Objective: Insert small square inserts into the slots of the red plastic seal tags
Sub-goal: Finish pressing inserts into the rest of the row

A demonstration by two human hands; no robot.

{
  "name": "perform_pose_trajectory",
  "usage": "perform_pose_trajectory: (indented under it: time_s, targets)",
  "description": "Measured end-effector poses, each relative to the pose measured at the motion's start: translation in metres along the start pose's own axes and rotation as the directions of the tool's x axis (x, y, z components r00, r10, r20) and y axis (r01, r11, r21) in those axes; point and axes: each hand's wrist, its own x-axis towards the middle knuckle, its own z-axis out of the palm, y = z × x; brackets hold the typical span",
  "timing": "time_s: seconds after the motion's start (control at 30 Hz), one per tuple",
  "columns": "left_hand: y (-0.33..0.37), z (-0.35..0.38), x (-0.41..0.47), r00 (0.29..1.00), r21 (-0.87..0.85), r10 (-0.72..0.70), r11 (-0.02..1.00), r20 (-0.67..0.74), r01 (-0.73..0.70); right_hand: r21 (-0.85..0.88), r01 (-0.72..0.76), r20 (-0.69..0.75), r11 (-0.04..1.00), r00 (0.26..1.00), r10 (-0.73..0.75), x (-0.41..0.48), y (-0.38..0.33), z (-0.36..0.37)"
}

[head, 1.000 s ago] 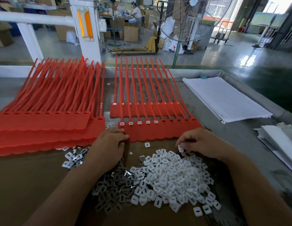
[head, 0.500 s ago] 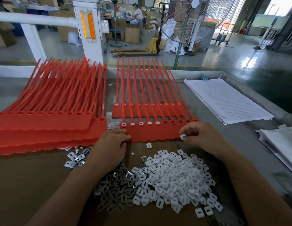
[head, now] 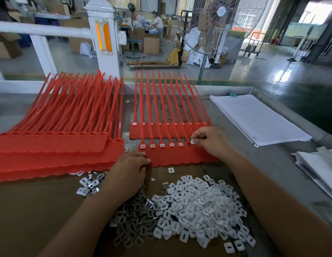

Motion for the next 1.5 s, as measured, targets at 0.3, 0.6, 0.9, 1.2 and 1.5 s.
perform_pose_trajectory:
  time_s: [0.3,0.6,0.9,1.2,1.5]
  targets:
    - [0.0,-0.001,-0.001,1.0,0.001,0.006,1.0,0.007,-0.006,-0.107,-0.009,0.09,0.994,0.996,0.018,0.009,-0.005,0.004]
    - [0.004,-0.002,-0.002,1.0,0.0,0.008,1.0,-0.001,-0.008,-0.142,-0.057,0.091,0.988,0.993,0.071,0.006,-0.006,0.007]
    - [0.004,-0.002,-0.001,1.0,0.017,0.004,1.0,0.008,-0.004,-0.172,-0.174,0.112,0.969,0.974,0.195,0.015,-0.014,0.005]
    - [0.004,-0.002,-0.002,1.0,0.014,-0.006,1.0,0.014,0.006,-0.179,-0.318,0.214,0.931,0.911,0.352,0.034,-0.024,0.001]
    - [0.003,-0.001,-0.002,1.0,0.004,-0.006,1.0,0.017,0.006,-0.184,-0.246,0.149,0.952,0.95,0.274,0.021,-0.019,0.002]
